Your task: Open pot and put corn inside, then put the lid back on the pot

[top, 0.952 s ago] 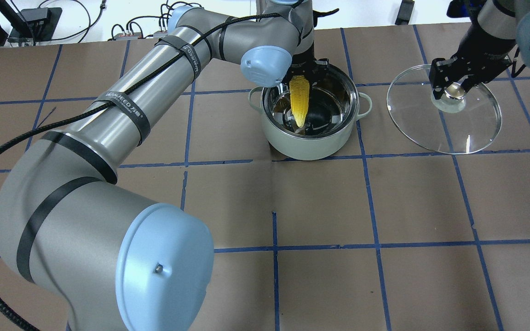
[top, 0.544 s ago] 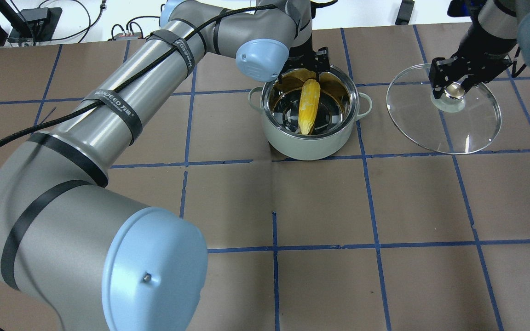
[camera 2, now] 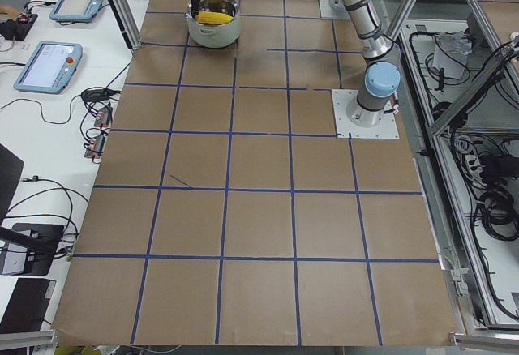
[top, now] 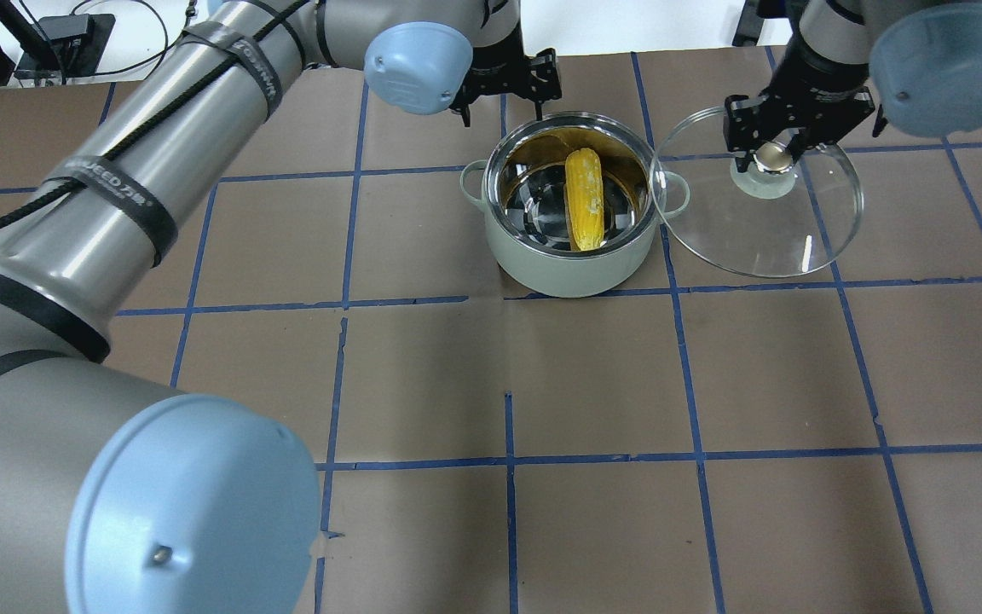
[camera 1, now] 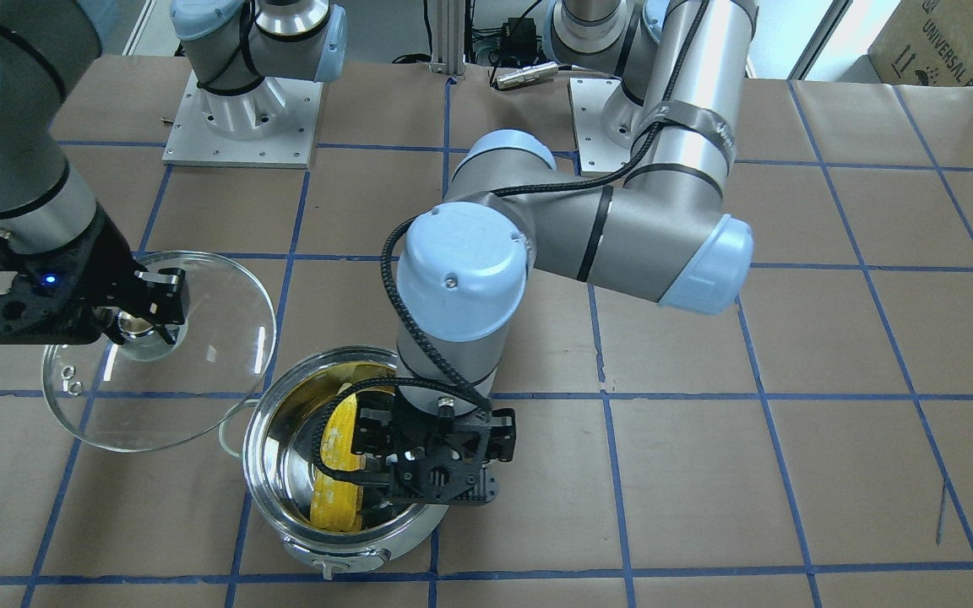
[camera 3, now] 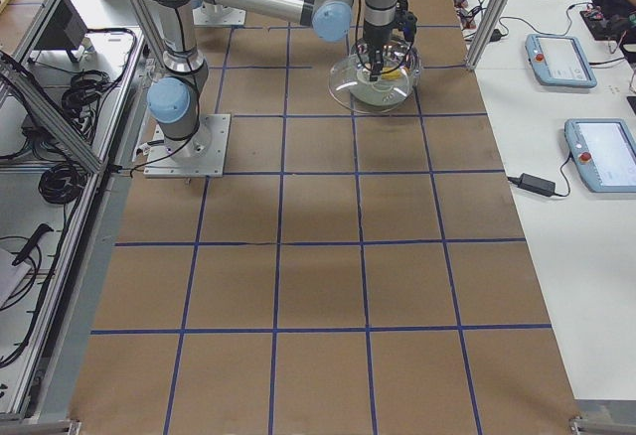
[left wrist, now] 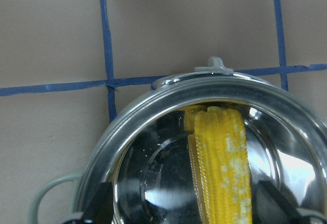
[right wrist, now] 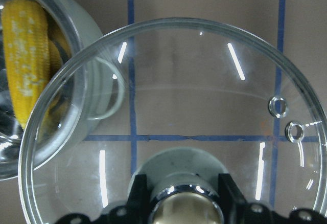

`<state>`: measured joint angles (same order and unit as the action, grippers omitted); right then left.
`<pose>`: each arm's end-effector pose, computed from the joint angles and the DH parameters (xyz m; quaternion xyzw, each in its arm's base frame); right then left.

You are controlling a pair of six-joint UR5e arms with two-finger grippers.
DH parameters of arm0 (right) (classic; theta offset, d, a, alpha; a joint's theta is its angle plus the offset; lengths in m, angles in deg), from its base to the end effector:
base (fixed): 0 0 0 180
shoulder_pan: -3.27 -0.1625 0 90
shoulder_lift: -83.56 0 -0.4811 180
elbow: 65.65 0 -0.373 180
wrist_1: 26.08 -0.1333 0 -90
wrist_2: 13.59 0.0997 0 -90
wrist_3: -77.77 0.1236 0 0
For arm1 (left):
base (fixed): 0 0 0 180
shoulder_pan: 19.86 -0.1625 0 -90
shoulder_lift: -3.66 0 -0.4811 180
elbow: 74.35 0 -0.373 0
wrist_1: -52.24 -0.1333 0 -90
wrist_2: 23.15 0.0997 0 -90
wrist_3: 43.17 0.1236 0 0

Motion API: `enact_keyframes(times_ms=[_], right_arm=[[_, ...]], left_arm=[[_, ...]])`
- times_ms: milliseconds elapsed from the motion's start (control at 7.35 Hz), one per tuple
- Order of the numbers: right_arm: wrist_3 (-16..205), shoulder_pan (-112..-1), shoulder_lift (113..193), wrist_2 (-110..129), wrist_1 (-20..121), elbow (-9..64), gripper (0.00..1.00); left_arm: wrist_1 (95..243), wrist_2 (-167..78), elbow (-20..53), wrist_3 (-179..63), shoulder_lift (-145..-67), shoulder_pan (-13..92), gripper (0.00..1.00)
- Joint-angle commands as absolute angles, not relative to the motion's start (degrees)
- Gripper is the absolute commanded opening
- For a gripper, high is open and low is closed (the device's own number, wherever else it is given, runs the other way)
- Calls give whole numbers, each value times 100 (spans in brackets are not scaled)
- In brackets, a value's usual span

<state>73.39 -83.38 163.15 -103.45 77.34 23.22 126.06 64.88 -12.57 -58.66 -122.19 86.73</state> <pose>0.1005 -0.5703 0.4595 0.0090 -0.9993 0.0361 0.0012 -0.3512 -0.6972 0.3956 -0.0109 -0.9970 0.0669 0.0371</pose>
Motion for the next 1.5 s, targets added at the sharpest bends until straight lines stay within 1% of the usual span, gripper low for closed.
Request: enact_keyframes(times_ms=[0,272,408,544,680,816,952,1088,1360], right_arm=[[7742,-8891,16021,-10368,7736,1901,43],[7777,-9399,15539,-10351,7719,1418,43],[7786,-9646,15293,-10333,7745,1180,43],[7786,-9753,15055,-10307,7745,1030,43],[7786,-9754,14827,-10289,7754,915,43],[7786,-9780,14676,-10289,7745,731,43],[7786,-9876,14571,-10289,7736,634,43],[7786,-9955,14465,-10289,7745,624,43],[7769,-9965,14376,-10289,7763,598,43]], left_arm=[[13464,6553,-688,-5234,-11311,7994,100],[14169,6544,-20,-4365,-10204,7281,100],[14180,6553,323,-4248,-9850,7139,100],[14189,6831,509,-4229,-9655,7137,100],[14616,6973,458,-4212,-9384,7120,100],[14672,6957,527,-4212,-9172,7094,100],[14664,6957,441,-4212,-9196,7067,100],[14646,6948,397,-4212,-9266,7058,100],[14638,6957,510,-4203,-9126,7059,100]])
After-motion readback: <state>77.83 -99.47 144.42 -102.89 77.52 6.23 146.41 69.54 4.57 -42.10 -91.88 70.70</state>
